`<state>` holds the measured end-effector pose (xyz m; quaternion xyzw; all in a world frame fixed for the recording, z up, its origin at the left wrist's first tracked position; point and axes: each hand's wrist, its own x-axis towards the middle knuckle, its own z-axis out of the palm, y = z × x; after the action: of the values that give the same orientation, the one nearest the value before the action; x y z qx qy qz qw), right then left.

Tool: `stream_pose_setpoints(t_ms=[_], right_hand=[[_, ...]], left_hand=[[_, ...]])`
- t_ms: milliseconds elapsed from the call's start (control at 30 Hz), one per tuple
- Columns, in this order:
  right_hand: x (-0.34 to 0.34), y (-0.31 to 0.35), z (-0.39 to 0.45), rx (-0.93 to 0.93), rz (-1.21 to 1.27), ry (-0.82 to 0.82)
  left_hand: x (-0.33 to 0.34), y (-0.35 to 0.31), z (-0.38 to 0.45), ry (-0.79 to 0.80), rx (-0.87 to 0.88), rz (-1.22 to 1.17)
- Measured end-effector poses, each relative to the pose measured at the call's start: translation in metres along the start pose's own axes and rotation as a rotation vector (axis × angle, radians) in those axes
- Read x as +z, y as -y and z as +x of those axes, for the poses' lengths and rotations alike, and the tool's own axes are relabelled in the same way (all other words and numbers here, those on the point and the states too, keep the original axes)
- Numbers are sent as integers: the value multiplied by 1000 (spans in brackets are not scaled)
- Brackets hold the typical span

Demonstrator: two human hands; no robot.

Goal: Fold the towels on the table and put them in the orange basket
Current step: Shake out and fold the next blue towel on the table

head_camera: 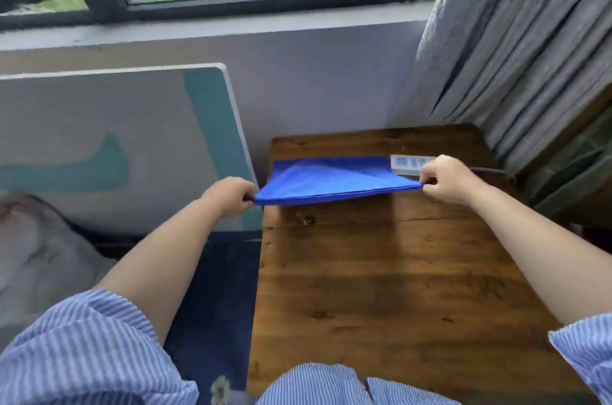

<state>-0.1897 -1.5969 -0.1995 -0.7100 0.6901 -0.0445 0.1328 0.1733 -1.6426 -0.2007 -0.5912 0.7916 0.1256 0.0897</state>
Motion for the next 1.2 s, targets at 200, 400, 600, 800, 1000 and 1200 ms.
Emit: stream_pose_setpoints(t_ms=[200, 400, 600, 800, 1000, 1200], right_hand=[[87, -12, -44, 14, -162, 506], [153, -17, -93, -22, -243, 673], [185, -30, -115, -67, -129, 618], [192, -24, -119, 52, -79, 796], [178, -21, -121, 371, 409, 972], [159, -29, -99, 534, 776, 709]], left_hand=[[85, -24, -25, 516, 122, 236], [156, -32, -48, 670, 180, 422], [198, -22, -65, 676, 190, 262], [210, -14, -77, 728, 62, 1], [200, -4, -76, 918, -162, -363], [178, 7, -58, 753, -317, -799]])
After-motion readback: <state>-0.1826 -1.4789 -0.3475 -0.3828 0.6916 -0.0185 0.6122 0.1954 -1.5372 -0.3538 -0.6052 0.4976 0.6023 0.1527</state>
